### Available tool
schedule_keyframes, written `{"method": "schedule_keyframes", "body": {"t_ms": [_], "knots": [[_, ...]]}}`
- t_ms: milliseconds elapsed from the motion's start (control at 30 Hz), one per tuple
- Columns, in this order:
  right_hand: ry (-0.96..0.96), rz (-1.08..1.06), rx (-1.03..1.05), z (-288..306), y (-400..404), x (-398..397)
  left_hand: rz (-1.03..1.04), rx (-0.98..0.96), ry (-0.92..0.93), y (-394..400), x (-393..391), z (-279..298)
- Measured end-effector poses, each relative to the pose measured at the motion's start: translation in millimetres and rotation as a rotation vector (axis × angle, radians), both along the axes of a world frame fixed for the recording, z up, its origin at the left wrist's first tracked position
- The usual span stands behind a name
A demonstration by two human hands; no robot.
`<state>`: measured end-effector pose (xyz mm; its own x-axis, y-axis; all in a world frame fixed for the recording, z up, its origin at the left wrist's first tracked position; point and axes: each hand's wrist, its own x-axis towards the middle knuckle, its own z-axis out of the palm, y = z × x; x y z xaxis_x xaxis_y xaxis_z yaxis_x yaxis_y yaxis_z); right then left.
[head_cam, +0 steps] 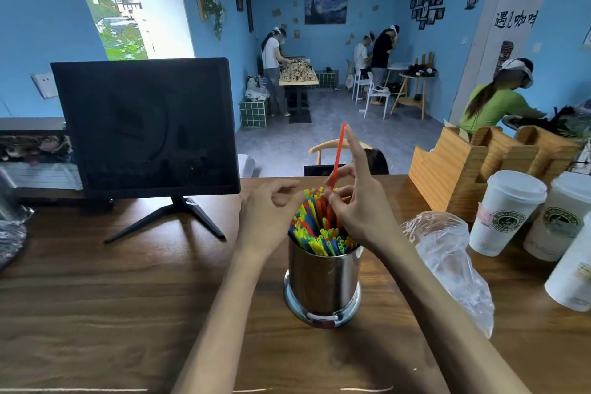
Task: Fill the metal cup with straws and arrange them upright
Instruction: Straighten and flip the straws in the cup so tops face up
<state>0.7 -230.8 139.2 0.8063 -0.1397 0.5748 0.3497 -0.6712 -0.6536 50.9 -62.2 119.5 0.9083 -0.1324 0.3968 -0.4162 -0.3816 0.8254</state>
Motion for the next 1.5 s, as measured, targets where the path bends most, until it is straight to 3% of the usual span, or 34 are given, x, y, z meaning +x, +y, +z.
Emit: {"method": "schedule_keyframes", "body": {"t_ms": [267, 500, 967, 1400, 1500], "knots": [[0.027, -0.031, -0.098, 9.9, -6.3, -0.5, -0.018, 0.032, 0.086, 0.3, 1.2, -4.3], [-0.077, -0.170, -0.096, 0.6, -6.3, 5.7, 0.034, 0.019, 0.065, -1.9, 3.9, -4.0], [0.111, -0.105, -0.183, -8.3, -9.5, 4.2, 0.123, -0.174, 0.132, -6.2, 5.8, -1.9], [0.087, -0.017, -0.100, -11.5, -10.5, 3.0, -0.205, -0.550, -0.234, -17.8, -57.3, 73.2], [0.059, -0.012, -0.012, -11.1, -7.7, 1.2, -0.275, -0.561, -0.302, -13.8, -66.9, 77.5]]}}
